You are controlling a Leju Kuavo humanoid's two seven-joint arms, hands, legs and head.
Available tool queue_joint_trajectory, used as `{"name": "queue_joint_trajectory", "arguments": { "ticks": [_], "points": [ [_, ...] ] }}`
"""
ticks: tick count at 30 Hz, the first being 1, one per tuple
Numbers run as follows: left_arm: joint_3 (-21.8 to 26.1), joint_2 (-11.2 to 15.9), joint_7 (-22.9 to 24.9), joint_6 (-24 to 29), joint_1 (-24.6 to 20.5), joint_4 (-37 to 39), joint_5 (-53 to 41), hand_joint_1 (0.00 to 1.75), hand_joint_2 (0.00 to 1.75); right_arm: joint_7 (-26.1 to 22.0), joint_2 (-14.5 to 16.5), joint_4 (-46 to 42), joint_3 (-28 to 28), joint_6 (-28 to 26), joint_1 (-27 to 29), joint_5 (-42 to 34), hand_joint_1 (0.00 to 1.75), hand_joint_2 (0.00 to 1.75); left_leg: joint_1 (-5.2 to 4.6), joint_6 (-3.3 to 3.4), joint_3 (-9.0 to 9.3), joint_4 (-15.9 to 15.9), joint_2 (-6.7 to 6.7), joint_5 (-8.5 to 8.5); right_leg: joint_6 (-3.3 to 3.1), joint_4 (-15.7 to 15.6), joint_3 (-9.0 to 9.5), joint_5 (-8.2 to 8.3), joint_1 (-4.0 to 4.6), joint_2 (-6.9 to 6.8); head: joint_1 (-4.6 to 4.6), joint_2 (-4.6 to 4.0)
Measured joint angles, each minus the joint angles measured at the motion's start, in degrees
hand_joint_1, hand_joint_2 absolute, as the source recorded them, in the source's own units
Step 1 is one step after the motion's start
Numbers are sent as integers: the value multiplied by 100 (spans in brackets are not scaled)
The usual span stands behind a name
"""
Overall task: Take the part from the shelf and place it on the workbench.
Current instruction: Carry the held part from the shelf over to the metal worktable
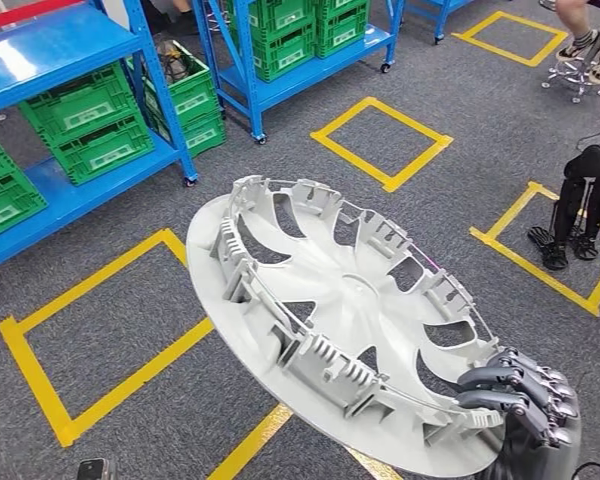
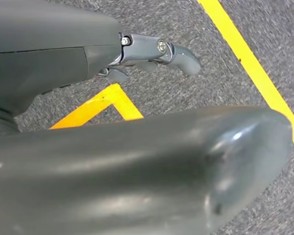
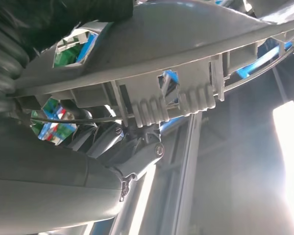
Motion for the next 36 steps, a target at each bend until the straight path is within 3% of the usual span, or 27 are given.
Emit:
{"name": "queue_joint_trajectory", "arguments": {
  "ticks": [3,5,8,9,10,11,13,15,18,20,22,24,26,28,30,31,34,36],
  "points": [
    [-24,9,13,8,11,0,-5,0,0,-1,3,-8,-11,0,45,26,175,175,-3,-68,1,29,53,-28,-131,-23,2,-15,12,71,-13,-1],
    [-41,11,14,8,12,2,-7,0,0,0,3,-11,-20,0,59,40,175,175,19,-117,-84,267,-54,-228,-206,-32,-1,0,6,128,-27,0],
    [-54,6,22,9,36,8,-10,0,0,-1,3,-19,-21,0,62,46,175,175,26,-139,-553,1357,-218,-778,-272,-34,-14,10,25,233,-49,0],
    [-54,7,26,12,47,9,-11,0,0,0,3,-20,-21,0,64,46,175,175,24,-130,-683,1640,-226,-853,-281,-33,-15,12,38,276,-49,0],
    [-54,8,30,15,55,9,-13,0,0,1,3,-21,-21,0,65,46,175,175,20,-112,-731,1728,-231,-815,-284,-33,-13,12,53,322,-49,0],
    [-55,9,37,17,59,9,-17,0,0,3,3,-21,-21,0,63,48,175,175,14,-81,-675,1580,-241,-661,-285,-32,-6,13,65,368,-48,-1],
    [-62,20,60,16,59,9,-29,0,0,27,3,-20,-19,0,35,83,175,175,-8,14,-376,868,-345,-222,-285,-32,9,14,83,450,-46,0],
    [-73,37,86,13,53,13,-44,0,0,82,3,-19,-10,1,-38,153,175,175,-25,94,-134,280,-472,-1,-262,-20,-16,26,95,523,-46,-1],
    [-85,50,96,-3,32,21,-42,0,0,171,3,-19,2,2,-101,221,175,175,-25,112,-77,64,-465,-8,-177,-16,-91,63,82,591,-52,-1],
    [-90,46,94,-16,23,27,-27,0,0,205,3,-17,10,1,-108,243,175,175,8,120,-53,-18,-407,36,-117,120,-180,-43,84,504,-29,-1],
    [-91,45,92,-14,15,32,-18,0,0,220,3,-14,26,1,-134,249,175,175,20,137,-35,-63,-335,60,-60,621,-427,-341,74,354,9,0],
    [-92,39,93,-1,14,37,-21,0,0,240,3,-7,48,1,-161,247,175,175,17,145,-40,-61,-253,60,-4,1280,-732,-612,44,289,26,0],
    [-93,27,94,11,11,43,-25,0,0,277,3,6,63,0,-187,235,175,175,20,133,-35,-57,-169,52,39,1367,-761,-529,13,256,28,0],
    [-94,14,96,19,5,48,-24,0,0,305,3,12,75,1,-216,220,175,175,28,92,-16,-39,-108,25,66,697,-398,-186,-14,155,28,-1],
    [-94,18,96,31,1,50,-20,0,0,316,3,15,90,2,-243,208,175,175,3,24,-22,16,-69,-13,30,112,-64,-31,-7,34,32,0],
    [-94,23,96,38,1,50,-18,0,0,318,3,17,96,1,-251,202,175,175,-14,-6,-29,37,-50,-22,-8,14,-9,-41,5,7,22,0],
    [-94,31,96,52,-4,50,-16,0,0,323,2,20,97,1,-247,191,175,175,-10,-67,-35,75,-18,-61,-138,10,-17,-37,18,83,-5,0],
    [-95,31,96,54,-11,52,-16,0,0,325,1,21,92,2,-246,189,175,175,12,-110,-152,384,-115,-293,-209,-2,-17,-23,11,131,-17,0]
  ]
}}
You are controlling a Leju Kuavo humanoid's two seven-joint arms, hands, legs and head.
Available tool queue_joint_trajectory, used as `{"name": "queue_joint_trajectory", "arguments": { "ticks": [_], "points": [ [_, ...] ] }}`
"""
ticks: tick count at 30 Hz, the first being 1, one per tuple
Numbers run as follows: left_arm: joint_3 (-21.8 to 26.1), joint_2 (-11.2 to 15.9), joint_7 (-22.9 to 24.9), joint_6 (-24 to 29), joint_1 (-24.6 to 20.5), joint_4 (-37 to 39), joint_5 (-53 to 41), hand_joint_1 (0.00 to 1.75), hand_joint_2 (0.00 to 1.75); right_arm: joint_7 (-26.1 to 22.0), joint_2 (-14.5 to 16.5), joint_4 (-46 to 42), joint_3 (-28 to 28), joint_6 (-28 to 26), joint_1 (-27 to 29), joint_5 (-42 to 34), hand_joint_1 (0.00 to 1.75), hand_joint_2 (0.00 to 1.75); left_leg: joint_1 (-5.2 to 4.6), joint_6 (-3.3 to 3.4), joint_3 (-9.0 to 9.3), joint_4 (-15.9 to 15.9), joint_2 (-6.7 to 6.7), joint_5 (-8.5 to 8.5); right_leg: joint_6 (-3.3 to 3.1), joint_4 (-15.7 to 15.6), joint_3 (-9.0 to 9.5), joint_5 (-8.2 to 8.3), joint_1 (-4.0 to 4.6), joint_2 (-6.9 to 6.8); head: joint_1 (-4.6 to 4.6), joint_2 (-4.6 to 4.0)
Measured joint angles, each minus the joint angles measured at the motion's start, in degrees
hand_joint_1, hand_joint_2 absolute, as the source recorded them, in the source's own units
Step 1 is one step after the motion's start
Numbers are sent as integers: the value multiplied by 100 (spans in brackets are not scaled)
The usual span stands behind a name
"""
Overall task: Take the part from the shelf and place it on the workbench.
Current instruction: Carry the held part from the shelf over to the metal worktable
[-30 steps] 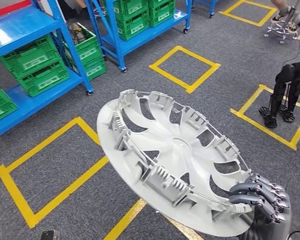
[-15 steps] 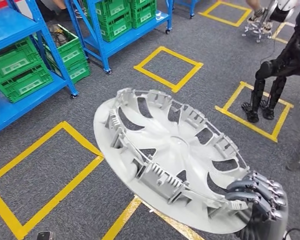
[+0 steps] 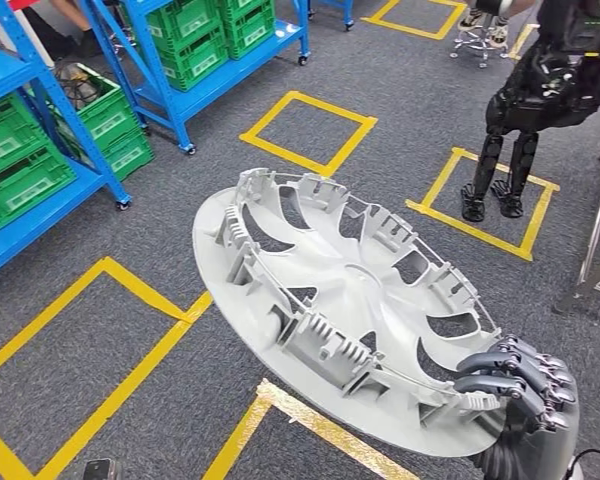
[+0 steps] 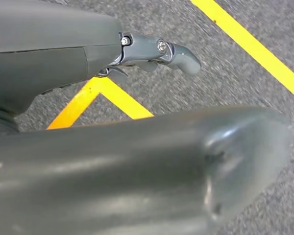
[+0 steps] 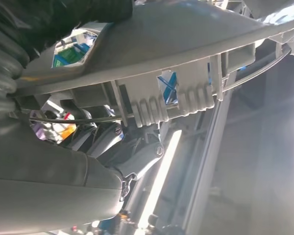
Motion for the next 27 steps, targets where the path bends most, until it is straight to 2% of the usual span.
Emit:
{"name": "queue_joint_trajectory", "arguments": {
  "ticks": [3,4,5,6,8,9,10,11,13,14,16,18,19,20,21,23,24,25,27],
  "points": [
    [-1,-9,1,2,14,3,1,0,0,-4,0,2,-1,1,-1,1,175,175,5,-21,-492,1119,-112,-531,-55,0,-6,3,20,84,-18,0],
    [0,-9,2,2,22,3,1,0,0,-6,0,3,-1,1,0,1,175,175,3,-12,-608,1356,-115,-578,-62,1,-5,3,30,121,-17,-1],
    [1,-9,4,2,27,3,2,0,0,-7,0,5,-1,1,1,1,175,175,0,6,-642,1401,-119,-513,-67,1,-1,3,40,161,-16,-1],
    [1,-10,7,3,29,3,2,0,0,-7,0,6,-1,1,1,1,175,175,-4,34,-568,1206,-130,-337,-67,1,7,3,48,203,-16,-1],
    [-1,-5,14,5,28,3,0,0,0,-7,0,7,0,1,-1,1,175,175,-21,121,-233,429,-237,110,-63,3,27,2,66,280,-13,-1],
    [-1,-1,16,9,27,3,-2,0,0,-7,0,7,1,1,-3,0,175,175,-28,159,-81,81,-298,240,-52,8,24,4,71,316,-13,-1],
    [-1,4,20,14,25,4,-3,0,0,-6,0,7,0,1,-3,-3,175,175,-37,185,14,-147,-346,291,-34,12,6,11,71,345,-13,-1],
    [-1,10,22,17,24,4,-4,0,0,-5,0,7,0,1,0,-6,175,175,-44,196,43,-231,-364,271,-7,12,-19,23,65,370,-12,-1],
    [-2,6,24,18,19,6,-5,0,0,-4,0,6,1,0,11,-12,175,175,-40,205,54,-318,-318,291,58,8,-67,39,46,395,-17,0],
    [-3,1,23,14,16,7,-6,0,0,-4,0,5,4,-1,14,-14,175,175,-30,216,66,-361,-290,317,86,55,-103,-5,45,359,-10,0],
    [-8,-8,10,4,9,9,-14,0,0,-5,0,5,16,-2,6,-21,175,175,-4,235,87,-431,-221,359,133,464,-306,-267,43,244,15,0],
    [-20,-5,-34,-2,3,9,-35,0,0,-3,0,8,39,-2,-4,-39,175,175,-9,246,82,-434,-153,361,178,1192,-644,-606,31,166,31,0],
    [-32,-5,-74,-8,-9,9,-44,0,0,1,0,11,48,-2,-8,-53,175,175,-9,246,81,-433,-115,360,199,1462,-772,-684,24,153,31,-1],
    [-49,-6,-125,-20,-36,9,-51,0,0,8,0,17,56,-2,-17,-69,175,175,-8,245,81,-431,-82,358,219,1543,-811,-654,15,142,32,0],
    [-69,-8,-179,-34,-78,9,-52,0,0,17,-1,25,62,-1,-34,-85,175,175,-4,239,85,-427,-54,355,233,1402,-738,-522,4,126,33,-1],
    [-105,-7,-254,-59,-185,9,-38,0,0,31,-3,37,77,-1,-86,-113,175,175,4,202,97,-407,-15,334,253,661,-343,-166,-16,32,35,-1],
    [-117,-2,-265,-61,-232,8,-25,0,0,34,-5,42,85,-1,-116,-122,175,175,-5,169,90,-375,-2,317,235,319,-155,-60,-16,-14,38,-1],
    [-128,5,-256,-50,-266,8,-14,0,0,37,-6,46,94,-1,-142,-128,175,175,-17,137,81,-348,10,305,207,102,-36,-18,-11,-46,35,-1],
    [-149,14,-172,4,-290,7,-16,0,0,46,-7,52,105,0,-169,-134,175,175,-39,88,65,-315,43,300,128,14,8,-25,10,-23,21,-1]
  ]
}}
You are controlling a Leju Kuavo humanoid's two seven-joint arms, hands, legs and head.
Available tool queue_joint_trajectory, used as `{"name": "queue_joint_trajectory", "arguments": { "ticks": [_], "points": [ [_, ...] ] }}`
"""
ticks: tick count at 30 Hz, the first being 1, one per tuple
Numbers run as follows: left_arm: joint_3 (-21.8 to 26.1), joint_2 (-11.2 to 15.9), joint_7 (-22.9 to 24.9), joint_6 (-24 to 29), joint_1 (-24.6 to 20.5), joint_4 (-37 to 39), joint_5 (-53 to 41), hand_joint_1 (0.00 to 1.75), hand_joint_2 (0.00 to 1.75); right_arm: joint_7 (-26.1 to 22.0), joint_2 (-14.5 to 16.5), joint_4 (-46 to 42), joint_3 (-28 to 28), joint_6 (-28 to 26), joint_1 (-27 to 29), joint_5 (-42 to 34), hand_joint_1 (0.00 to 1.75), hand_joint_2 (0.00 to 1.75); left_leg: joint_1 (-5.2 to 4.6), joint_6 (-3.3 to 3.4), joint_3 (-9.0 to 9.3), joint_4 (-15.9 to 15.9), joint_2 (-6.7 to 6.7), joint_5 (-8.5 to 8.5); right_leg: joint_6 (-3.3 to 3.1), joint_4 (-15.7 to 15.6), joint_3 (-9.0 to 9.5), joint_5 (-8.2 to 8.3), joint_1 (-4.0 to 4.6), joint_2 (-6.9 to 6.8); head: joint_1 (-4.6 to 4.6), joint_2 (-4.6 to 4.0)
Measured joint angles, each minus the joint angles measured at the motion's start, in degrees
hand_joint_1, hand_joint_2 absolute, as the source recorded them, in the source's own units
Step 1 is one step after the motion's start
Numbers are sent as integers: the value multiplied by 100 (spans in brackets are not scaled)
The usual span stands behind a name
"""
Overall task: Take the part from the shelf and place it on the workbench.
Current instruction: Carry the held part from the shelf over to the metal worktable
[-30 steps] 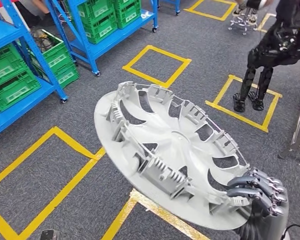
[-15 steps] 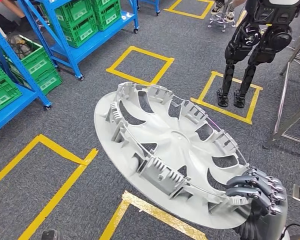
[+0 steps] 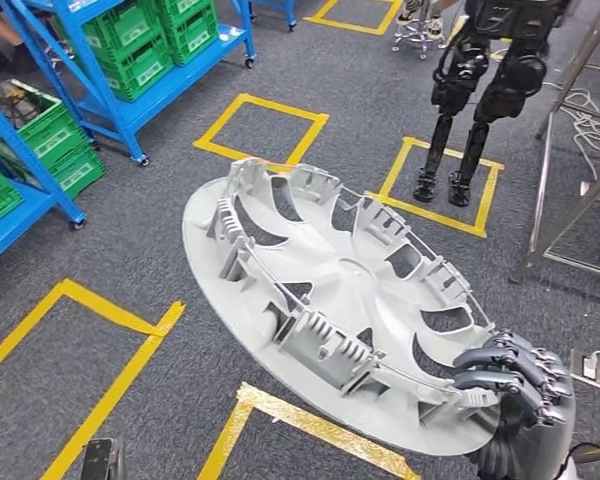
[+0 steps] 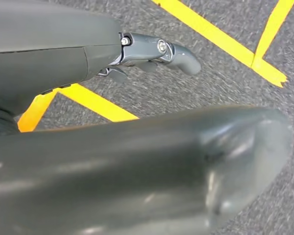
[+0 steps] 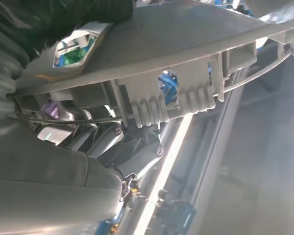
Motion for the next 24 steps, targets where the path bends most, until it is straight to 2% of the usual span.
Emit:
{"name": "queue_joint_trajectory", "arguments": {
  "ticks": [2,3,4,6,7,8,9,10,12,13,14,16,18,20,22,23,24],
  "points": [
    [-26,1,116,62,17,1,-27,0,0,9,-1,2,2,1,-2,-1,175,175,16,-39,-9,30,2,-47,-64,2,-11,15,-2,47,-15,0],
    [-38,-3,155,80,34,2,-38,0,0,10,-2,2,1,1,-2,1,175,175,26,-60,-55,148,-32,-143,-99,-4,-13,23,-7,66,-19,0],
    [-48,-6,184,91,54,3,-44,0,0,10,-2,2,1,1,-3,4,175,175,33,-81,-155,388,-79,-301,-130,-10,-13,29,-12,83,-26,0],
    [-64,-10,225,98,112,7,-44,0,0,8,-2,2,3,1,3,23,175,175,37,-98,-492,1168,-147,-689,-171,-10,-18,27,1,127,-37,0],
    [-71,-7,242,100,148,8,-42,0,0,7,-2,2,4,1,12,39,175,175,36,-94,-652,1518,-154,-814,-180,-10,-19,26,10,157,-38,-1],
    [-78,-3,254,101,185,9,-39,0,0,7,-2,2,6,1,27,56,175,175,34,-81,-738,1693,-159,-825,-186,-9,-16,25,20,192,-38,0],
    [-83,1,261,102,215,9,-37,0,0,7,-2,2,7,1,44,68,175,175,32,-58,-718,1632,-168,-715,-188,-9,-11,24,29,230,-37,-1],
    [-86,4,266,102,237,9,-37,0,0,7,-2,2,8,1,59,76,175,175,26,-28,-604,1362,-188,-515,-188,-9,-1,24,35,267,-38,-1],
    [-92,16,267,102,256,9,-37,0,0,7,-2,2,9,1,73,85,175,175,8,52,-258,566,-312,-108,-182,-6,6,24,43,332,-34,0],
    [-94,24,268,102,258,10,-37,0,0,7,-2,2,9,1,74,89,175,175,-2,80,-131,269,-372,-13,-168,-2,-8,29,44,362,-36,0],
    [-96,32,269,102,261,10,-37,0,0,7,-2,2,10,0,76,91,175,175,-13,98,-66,99,-413,15,-143,0,-31,41,38,389,-35,1],
    [-98,38,272,102,267,11,-36,0,0,7,-2,1,10,-1,86,93,175,175,-23,110,-45,8,-392,4,-75,-16,-69,72,20,438,-41,1],
    [-99,34,273,101,265,11,-36,0,0,7,-2,0,8,-2,100,96,175,175,-2,133,-21,-73,-329,50,-22,61,-131,0,18,378,-31,0],
    [-99,29,272,89,262,11,-36,0,0,2,-2,0,7,-2,102,96,175,175,18,156,-4,-130,-261,83,15,538,-366,-289,21,247,-5,0],
    [-99,20,269,71,267,11,-36,0,0,-2,-2,0,7,-2,102,89,175,175,14,167,-11,-131,-191,82,57,1258,-705,-607,14,183,11,0],
    [-99,13,267,65,269,11,-36,0,0,-2,-2,1,4,-2,106,85,175,175,13,169,-12,-131,-153,81,76,1469,-803,-657,10,173,10,0],
    [-99,4,265,61,268,11,-36,0,0,-2,-2,1,1,-2,109,81,175,175,14,166,-10,-129,-118,78,89,1471,-798,-597,6,162,12,0]
  ]
}}
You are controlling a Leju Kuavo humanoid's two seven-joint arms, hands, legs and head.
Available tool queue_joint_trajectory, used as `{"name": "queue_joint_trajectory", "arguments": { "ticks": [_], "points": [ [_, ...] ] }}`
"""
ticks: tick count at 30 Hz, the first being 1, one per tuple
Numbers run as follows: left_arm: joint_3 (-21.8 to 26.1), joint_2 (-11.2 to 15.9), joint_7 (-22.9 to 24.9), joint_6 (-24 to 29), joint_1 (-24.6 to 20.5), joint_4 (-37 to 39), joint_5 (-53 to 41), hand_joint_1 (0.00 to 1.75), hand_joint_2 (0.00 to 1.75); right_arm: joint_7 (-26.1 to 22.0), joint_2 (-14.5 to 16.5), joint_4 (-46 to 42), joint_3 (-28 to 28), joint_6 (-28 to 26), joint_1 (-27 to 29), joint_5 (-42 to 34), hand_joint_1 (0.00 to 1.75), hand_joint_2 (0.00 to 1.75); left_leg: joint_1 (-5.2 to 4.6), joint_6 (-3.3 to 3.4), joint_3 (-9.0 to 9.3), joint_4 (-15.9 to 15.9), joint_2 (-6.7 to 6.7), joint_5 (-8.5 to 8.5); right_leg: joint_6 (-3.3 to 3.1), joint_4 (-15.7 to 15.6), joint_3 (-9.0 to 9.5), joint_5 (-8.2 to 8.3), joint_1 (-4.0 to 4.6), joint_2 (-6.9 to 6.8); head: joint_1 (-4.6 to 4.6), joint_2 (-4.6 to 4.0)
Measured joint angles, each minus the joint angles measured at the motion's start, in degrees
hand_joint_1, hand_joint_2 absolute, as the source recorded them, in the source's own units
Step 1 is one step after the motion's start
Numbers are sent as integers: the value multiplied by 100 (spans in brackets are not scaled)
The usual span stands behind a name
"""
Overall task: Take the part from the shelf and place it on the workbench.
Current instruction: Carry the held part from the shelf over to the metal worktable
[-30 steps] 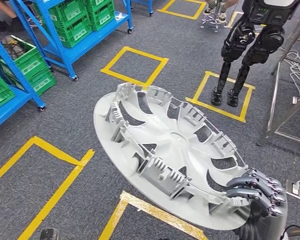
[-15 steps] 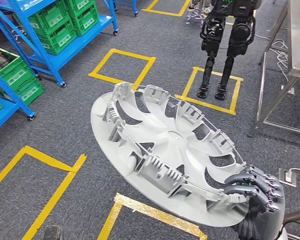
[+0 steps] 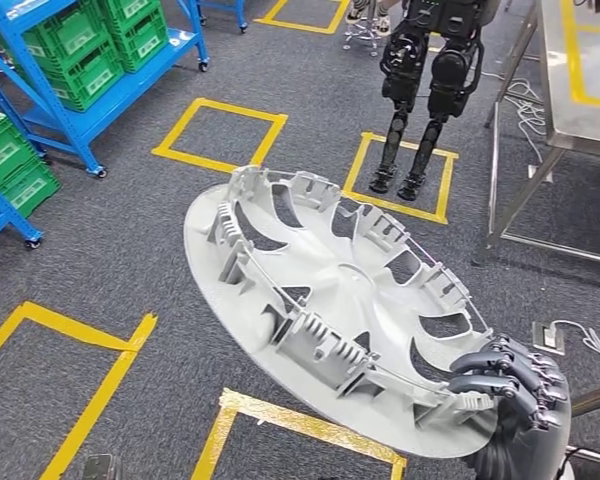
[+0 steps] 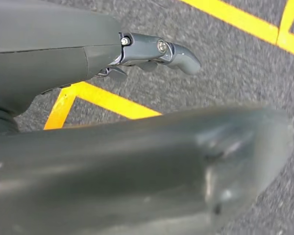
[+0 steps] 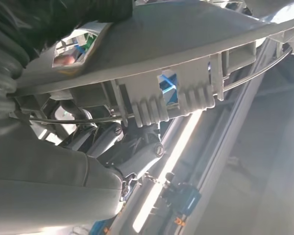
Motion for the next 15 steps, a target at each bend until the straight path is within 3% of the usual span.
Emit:
{"name": "queue_joint_trajectory", "arguments": {
  "ticks": [1,3,5,8,10,13,14,15],
  "points": [
    [-1,-9,-3,-2,-3,0,0,0,0,0,0,0,-3,0,3,-2,175,175,3,-8,7,3,30,-5,7,-231,127,159,-6,-23,0,0],
    [-2,-21,-7,-3,-9,0,0,0,0,0,0,0,-3,0,2,-3,175,175,-3,-51,22,26,80,-31,14,-1021,564,490,-8,-134,4,1],
    [-3,-19,-10,-3,-13,0,0,0,0,-3,0,-1,-2,0,0,-4,175,175,-27,-111,13,73,114,-53,-39,-1487,828,599,4,-198,-3,0],
    [-4,-14,-16,-3,-19,0,1,0,0,-4,0,-1,-7,0,12,-10,175,175,-27,-170,-1,109,154,-67,-148,-1513,829,600,18,-136,-15,0],
    [-4,-15,-21,-3,-27,0,2,0,0,-6,0,-2,-15,0,12,-20,175,175,-9,-216,-80,312,91,-236,-217,-1520,824,618,7,-95,-28,-1],
    [-6,-23,-24,-3,-16,0,9,0,0,-13,0,-2,-18,0,7,-49,175,175,6,-255,-539,1368,-29,-773,-273,-1525,809,632,13,-16,-52,-1],
    [-6,-22,-23,-3,-9,0,14,0,0,-14,0,-1,-18,0,8,-60,175,175,6,-251,-678,1672,-37,-865,-279,-1524,805,634,21,22,-53,-1],
    [-6,-21,-23,-3,-3,0,18,0,0,-15,0,-1,-18,0,11,-68,175,175,4,-238,-734,1789,-44,-846,-282,-1524,806,635,28,67,-53,-1]
  ]
}}
